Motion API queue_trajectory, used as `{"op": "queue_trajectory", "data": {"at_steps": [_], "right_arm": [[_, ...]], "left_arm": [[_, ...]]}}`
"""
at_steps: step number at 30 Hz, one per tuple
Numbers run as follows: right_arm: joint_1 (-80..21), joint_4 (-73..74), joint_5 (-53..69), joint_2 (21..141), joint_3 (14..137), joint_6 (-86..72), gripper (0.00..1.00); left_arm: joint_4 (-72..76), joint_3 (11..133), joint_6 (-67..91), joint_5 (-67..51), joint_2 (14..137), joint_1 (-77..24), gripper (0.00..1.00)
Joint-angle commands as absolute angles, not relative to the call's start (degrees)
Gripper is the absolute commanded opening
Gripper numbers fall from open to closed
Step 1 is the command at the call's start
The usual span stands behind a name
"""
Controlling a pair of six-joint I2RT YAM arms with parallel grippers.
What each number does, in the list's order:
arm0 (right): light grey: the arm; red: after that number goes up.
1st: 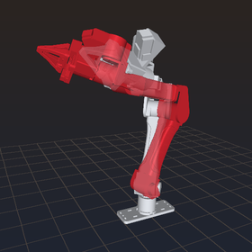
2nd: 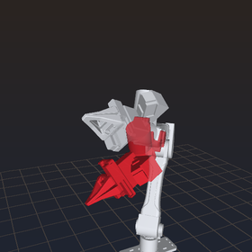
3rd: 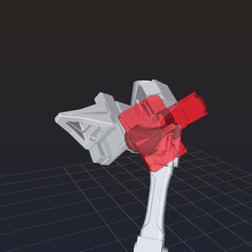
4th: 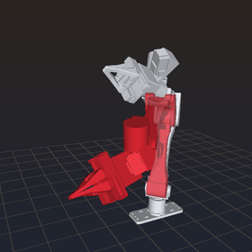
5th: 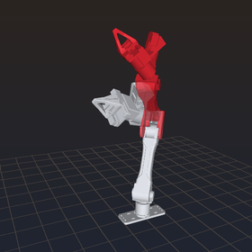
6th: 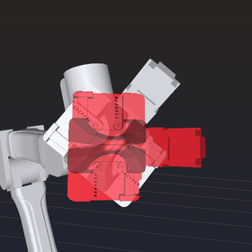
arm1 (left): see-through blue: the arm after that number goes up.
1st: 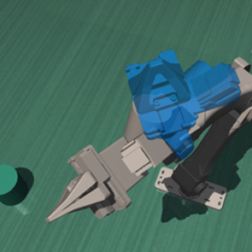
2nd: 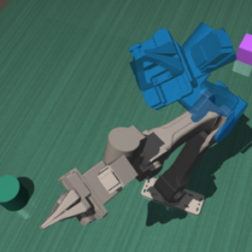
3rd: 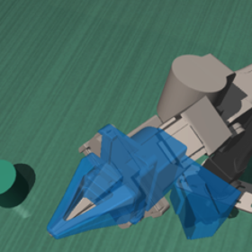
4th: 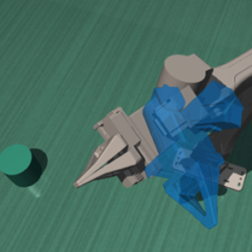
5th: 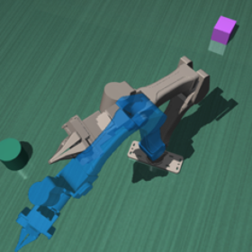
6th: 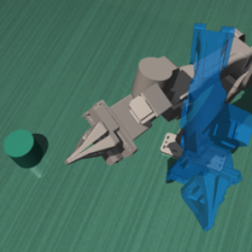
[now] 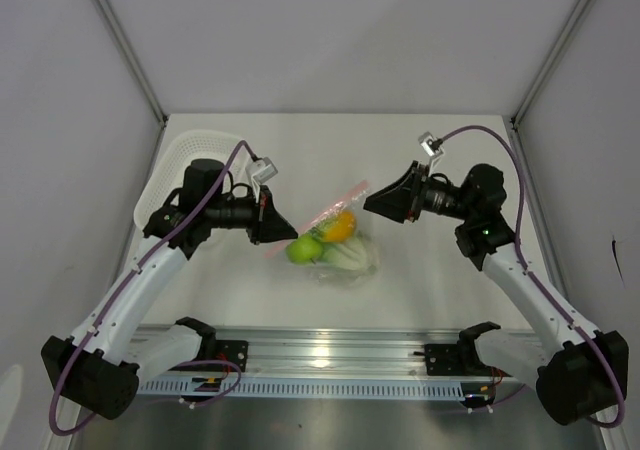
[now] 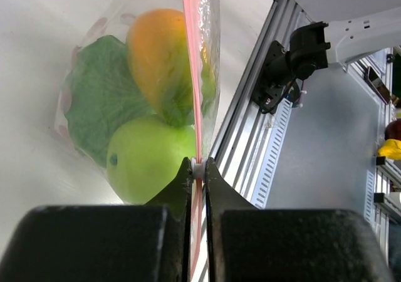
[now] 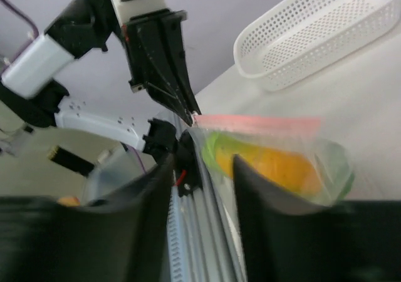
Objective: Place the food in the zip-top bag and seal the zipper
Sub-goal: Zip the zipper food storage bag at the center of the board.
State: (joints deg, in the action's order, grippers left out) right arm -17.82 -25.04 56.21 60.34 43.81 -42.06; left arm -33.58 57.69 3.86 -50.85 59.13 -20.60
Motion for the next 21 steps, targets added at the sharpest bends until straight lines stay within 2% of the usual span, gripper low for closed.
{"op": "queue_trajectory", "data": {"at_steps": [1, 3, 6, 9, 13, 21], "right_arm": [[-22.66, -2.43, 54.87, 58.97, 55.34, -20.17, 0.52], [-26.18, 8.02, 50.74, 61.16, 63.34, -11.48, 0.77], [-27.86, 14.47, 51.06, 65.89, 72.12, -7.04, 0.87], [-30.39, 23.33, 54.22, 70.73, 81.51, -0.9, 0.91], [-35.23, 35.31, 56.51, 82.41, 91.83, 9.03, 0.88], [-41.04, 43.4, 59.59, 92.54, 100.1, 14.59, 0.69]], "left_arm": [[-31.55, 60.9, 2.2, -55.37, 58.36, -20.13, 0.01], [-32.08, 62.65, 1.58, -56.07, 58.62, -20.13, 0.01], [-32.87, 63.89, 1.23, -57.21, 59.32, -20.13, 0.01], [-33.14, 66.0, 1.23, -58.35, 59.68, -20.13, 0.01], [-32.61, 66.27, 1.76, -59.06, 59.68, -20.13, 0.01], [-32.43, 65.48, 1.85, -59.85, 59.5, -20.21, 0.01]]}}
